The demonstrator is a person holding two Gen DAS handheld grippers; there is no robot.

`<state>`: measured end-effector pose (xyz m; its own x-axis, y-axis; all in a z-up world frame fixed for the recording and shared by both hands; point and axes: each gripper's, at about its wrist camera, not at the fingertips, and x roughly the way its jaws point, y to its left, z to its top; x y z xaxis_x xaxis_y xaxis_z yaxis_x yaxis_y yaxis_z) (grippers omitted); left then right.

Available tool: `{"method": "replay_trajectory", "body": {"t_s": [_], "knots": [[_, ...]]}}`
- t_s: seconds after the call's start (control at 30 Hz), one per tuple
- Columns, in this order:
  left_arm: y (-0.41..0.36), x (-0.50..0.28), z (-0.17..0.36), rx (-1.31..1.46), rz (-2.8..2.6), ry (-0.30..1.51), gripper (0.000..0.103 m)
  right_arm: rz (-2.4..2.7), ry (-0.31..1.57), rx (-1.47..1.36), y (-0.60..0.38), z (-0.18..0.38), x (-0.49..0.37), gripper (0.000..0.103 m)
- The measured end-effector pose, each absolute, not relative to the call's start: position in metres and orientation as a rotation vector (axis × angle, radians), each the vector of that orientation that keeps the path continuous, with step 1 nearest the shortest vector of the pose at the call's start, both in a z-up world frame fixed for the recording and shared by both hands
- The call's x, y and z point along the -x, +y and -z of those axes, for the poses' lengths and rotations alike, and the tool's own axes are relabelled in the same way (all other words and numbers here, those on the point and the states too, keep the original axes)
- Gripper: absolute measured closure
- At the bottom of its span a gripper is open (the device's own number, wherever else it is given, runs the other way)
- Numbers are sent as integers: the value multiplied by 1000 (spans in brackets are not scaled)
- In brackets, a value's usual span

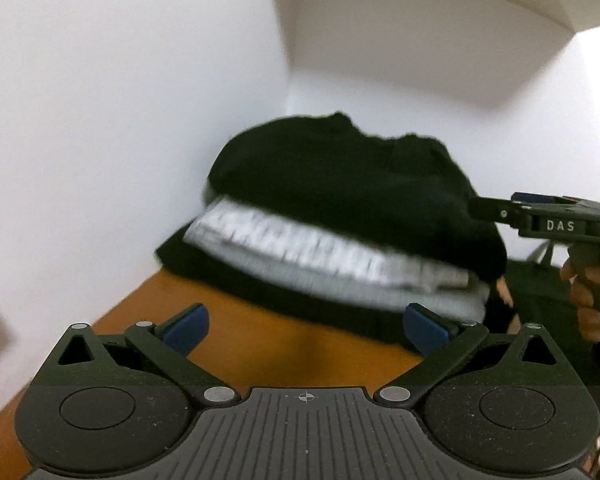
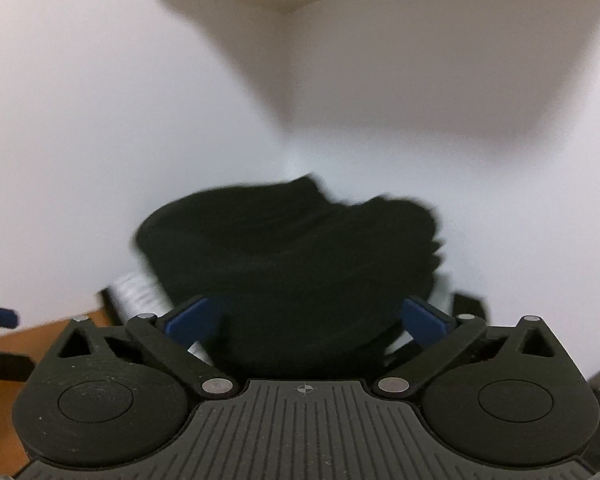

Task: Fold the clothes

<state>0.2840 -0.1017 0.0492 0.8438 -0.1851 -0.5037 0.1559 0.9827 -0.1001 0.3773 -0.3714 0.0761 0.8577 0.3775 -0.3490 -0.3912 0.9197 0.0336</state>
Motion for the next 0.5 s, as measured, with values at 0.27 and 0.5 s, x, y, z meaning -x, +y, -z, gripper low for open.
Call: {"method": "replay_trajectory", "body": {"t_s": [0.27, 0.5], "knots": [[-75, -242, -23, 47, 169, 613, 0, -407, 542, 6, -295, -38, -306, 0], [-58, -226, -3, 22, 153, 674, 0, -281, 593, 47, -267, -13, -245, 0]]}}
